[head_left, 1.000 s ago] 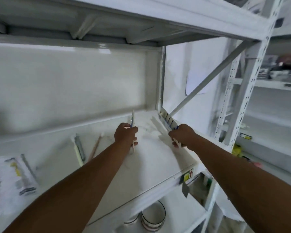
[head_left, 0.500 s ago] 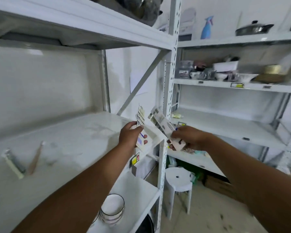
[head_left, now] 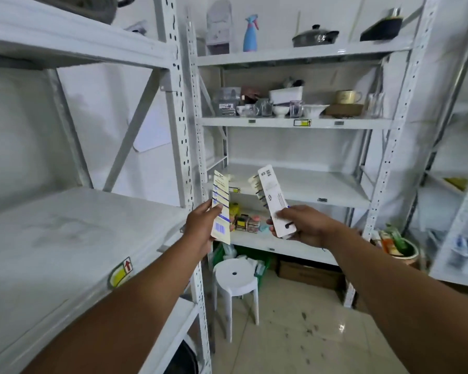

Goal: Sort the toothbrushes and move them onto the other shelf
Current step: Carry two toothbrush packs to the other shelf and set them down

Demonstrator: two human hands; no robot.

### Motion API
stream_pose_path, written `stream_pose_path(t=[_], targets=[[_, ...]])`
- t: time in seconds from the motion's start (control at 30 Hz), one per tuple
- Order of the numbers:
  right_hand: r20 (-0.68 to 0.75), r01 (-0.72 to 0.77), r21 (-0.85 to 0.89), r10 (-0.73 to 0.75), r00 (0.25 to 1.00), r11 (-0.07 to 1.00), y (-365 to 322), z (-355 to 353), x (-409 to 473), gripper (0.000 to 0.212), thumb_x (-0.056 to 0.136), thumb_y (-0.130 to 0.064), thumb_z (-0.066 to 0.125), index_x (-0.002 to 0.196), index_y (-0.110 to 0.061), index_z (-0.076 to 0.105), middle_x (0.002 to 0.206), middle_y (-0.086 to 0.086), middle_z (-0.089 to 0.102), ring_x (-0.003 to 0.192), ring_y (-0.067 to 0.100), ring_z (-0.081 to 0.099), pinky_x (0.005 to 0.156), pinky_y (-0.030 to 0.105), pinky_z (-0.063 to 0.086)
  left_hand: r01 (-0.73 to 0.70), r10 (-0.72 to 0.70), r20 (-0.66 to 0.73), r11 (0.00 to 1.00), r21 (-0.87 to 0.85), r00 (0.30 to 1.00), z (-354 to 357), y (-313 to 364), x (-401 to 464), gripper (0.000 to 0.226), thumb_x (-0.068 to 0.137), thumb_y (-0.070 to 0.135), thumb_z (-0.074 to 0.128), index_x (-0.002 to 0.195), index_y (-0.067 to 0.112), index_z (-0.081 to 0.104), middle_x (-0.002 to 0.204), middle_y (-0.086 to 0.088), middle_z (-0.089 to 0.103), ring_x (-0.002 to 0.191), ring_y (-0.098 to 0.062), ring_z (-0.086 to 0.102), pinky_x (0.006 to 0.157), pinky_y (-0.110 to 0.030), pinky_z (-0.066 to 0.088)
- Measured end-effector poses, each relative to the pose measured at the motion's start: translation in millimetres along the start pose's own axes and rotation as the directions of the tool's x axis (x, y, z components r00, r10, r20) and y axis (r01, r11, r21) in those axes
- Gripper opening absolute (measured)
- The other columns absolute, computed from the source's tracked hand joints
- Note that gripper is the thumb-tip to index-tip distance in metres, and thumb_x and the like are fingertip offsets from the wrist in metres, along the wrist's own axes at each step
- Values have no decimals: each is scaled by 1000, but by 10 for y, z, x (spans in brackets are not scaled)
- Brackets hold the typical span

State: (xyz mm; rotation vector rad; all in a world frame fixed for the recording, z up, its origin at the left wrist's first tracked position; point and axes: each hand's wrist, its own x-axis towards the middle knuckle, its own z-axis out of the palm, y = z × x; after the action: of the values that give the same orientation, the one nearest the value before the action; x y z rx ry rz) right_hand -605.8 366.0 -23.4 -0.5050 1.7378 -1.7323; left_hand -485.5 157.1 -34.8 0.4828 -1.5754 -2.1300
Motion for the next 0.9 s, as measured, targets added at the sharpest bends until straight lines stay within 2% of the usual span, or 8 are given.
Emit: stream_pose_path(t=[0.17,0.3,0.4,0.47,0.53,0.67,0.77,0.9], targets=[[-85,-1,59,6,996,998,90,-416,203,29,97,-6,49,125,2,52,111,24,63,99,37,60,106,53,43,27,-27,14,1000,3,1000,415,-205,212,38,92,12,58,129,12,58,120,-21,66,109,-44,63,98,-63,46],[-88,-4,106,14,996,994,211,-694,334,26,97,-5,48,123,0,51,108,25,64,94,35,63,101,50,48,42,-42,15,999,4,999,646,-329,366,40,92,13,57,132,13,56,122,-21,65,108,-42,64,98,-63,46],[-77,-17,128,27,997,992,346,-862,431,20,98,-5,47,117,0,53,101,23,67,80,29,69,87,43,56,48,-48,6,999,8,999,779,-386,500,37,92,14,58,129,15,58,123,-20,65,109,-41,64,99,-61,46],[-81,-43,151,56,995,988,436,-948,496,17,98,-5,48,112,-1,55,95,20,69,79,28,69,88,43,56,51,-51,2,999,6,999,858,-392,589,34,92,14,58,126,16,60,121,-18,67,109,-41,64,99,-60,46],[-92,-64,160,80,993,985,521,-1025,582,22,97,-5,49,118,1,54,94,20,70,82,30,69,93,46,53,56,-56,14,998,2,998,930,-395,684,34,93,13,56,126,15,59,121,-18,67,101,-39,67,93,-55,52],[-103,-90,168,109,989,982,605,-1144,816,26,97,-5,49,122,2,50,95,20,70,78,28,70,75,38,59,69,-69,41,998,0,997,1031,-416,958,37,95,12,52,132,12,54,122,-26,64,88,-38,67,66,-37,62],[-114,-109,187,132,985,976,657,-1248,1053,27,97,-5,50,123,1,49,96,21,71,76,27,71,71,37,61,72,-70,51,997,-23,996,1068,-455,1242,37,95,11,52,132,10,54,123,-27,63,86,-36,67,70,-39,60],[-155,-119,187,149,977,975,703,-1315,1470,31,96,-6,52,126,3,49,97,22,72,78,28,71,80,41,58,61,-56,79,996,-63,995,1051,-491,1731,35,96,8,49,131,6,54,119,-27,63,83,-34,67,63,-36,61]])
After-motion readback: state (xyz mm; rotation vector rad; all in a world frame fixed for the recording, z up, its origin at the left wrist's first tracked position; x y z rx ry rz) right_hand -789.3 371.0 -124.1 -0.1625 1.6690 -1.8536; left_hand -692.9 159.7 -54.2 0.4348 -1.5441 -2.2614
